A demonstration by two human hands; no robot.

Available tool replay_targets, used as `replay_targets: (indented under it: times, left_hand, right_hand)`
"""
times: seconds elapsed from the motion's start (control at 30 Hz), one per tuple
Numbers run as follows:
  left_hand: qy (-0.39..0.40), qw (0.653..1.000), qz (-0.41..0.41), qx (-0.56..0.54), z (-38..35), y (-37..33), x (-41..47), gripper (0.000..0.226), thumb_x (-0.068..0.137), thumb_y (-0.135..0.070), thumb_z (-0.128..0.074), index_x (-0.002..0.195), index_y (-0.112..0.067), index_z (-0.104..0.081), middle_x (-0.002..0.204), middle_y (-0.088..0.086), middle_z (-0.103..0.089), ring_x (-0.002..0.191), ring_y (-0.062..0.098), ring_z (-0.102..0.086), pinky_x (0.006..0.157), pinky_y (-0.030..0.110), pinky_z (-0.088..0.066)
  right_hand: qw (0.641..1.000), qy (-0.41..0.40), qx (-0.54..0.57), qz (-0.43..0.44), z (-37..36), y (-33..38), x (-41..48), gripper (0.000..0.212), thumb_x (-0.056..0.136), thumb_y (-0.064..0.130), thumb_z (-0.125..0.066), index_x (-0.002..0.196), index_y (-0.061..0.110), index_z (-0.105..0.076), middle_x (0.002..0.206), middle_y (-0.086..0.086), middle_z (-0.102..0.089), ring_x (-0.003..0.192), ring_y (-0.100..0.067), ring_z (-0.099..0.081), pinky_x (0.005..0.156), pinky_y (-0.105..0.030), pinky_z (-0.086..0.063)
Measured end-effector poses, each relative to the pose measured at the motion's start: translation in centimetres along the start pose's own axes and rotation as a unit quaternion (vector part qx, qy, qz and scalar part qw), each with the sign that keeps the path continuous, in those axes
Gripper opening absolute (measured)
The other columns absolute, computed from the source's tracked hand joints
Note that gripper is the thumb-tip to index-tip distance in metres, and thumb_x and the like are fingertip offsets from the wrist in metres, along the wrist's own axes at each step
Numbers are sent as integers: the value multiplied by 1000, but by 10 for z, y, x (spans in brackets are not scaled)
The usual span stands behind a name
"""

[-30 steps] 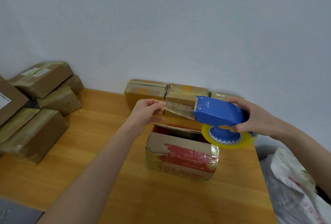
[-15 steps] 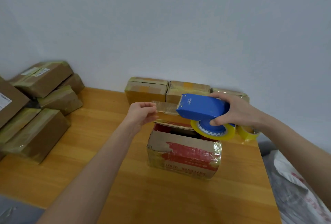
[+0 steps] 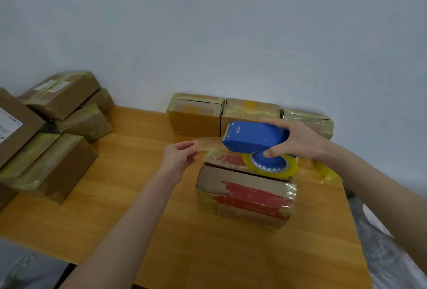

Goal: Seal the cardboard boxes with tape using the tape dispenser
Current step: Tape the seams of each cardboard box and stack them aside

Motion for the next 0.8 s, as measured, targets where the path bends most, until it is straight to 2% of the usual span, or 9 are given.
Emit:
replay_targets:
  times: [0.13,0.23,0.37,0.53,0.8]
  left_hand:
    - [2,999,-12,-33,-3,-7,-2,10,90,0,-61,98,-4,-66,82,5,-65,75,13,-62,56,18,-51]
    - [10,998,-21,-50,-4,-10,-4,12,87,-9,-68,99,-5,-67,80,3,-66,74,12,-61,58,21,-50]
    - [-19,999,-42,-12,2,-4,-4,15,84,-11,-72,98,-7,-69,83,3,-67,77,13,-61,63,24,-49]
    - [-40,998,-36,17,11,11,-3,9,84,-8,-72,93,-7,-70,80,3,-67,72,12,-61,61,23,-49]
    - [-66,993,-29,93,22,26,7,7,89,-7,-66,94,-11,-67,84,2,-69,73,9,-66,61,22,-48]
  right_hand:
    - [1000,-21,13,4,10,12,-9,59,73,24,-83,123,35,-54,110,13,-59,93,-4,-62,70,-15,-49]
    - [999,-37,10,10,13,14,-16,52,74,22,-82,117,35,-57,107,12,-61,92,-6,-62,71,-17,-50]
    - [1000,-15,-17,15,1,9,-19,48,74,22,-81,110,42,-57,106,12,-61,90,-7,-63,73,-20,-52]
    - [997,3,-79,18,-22,-1,-14,54,76,32,-80,120,40,-51,112,8,-60,93,-4,-60,72,-17,-49]
    - [984,33,-176,6,-32,8,-6,64,76,45,-76,132,37,-46,109,8,-57,93,-16,-59,83,-35,-54]
Point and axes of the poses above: each hand's wrist, its own x-axis towards the middle knuckle, its own z-axis out of the back of the hand, y = z × x, the point moved 4 cm from there along x, towards the middle knuckle
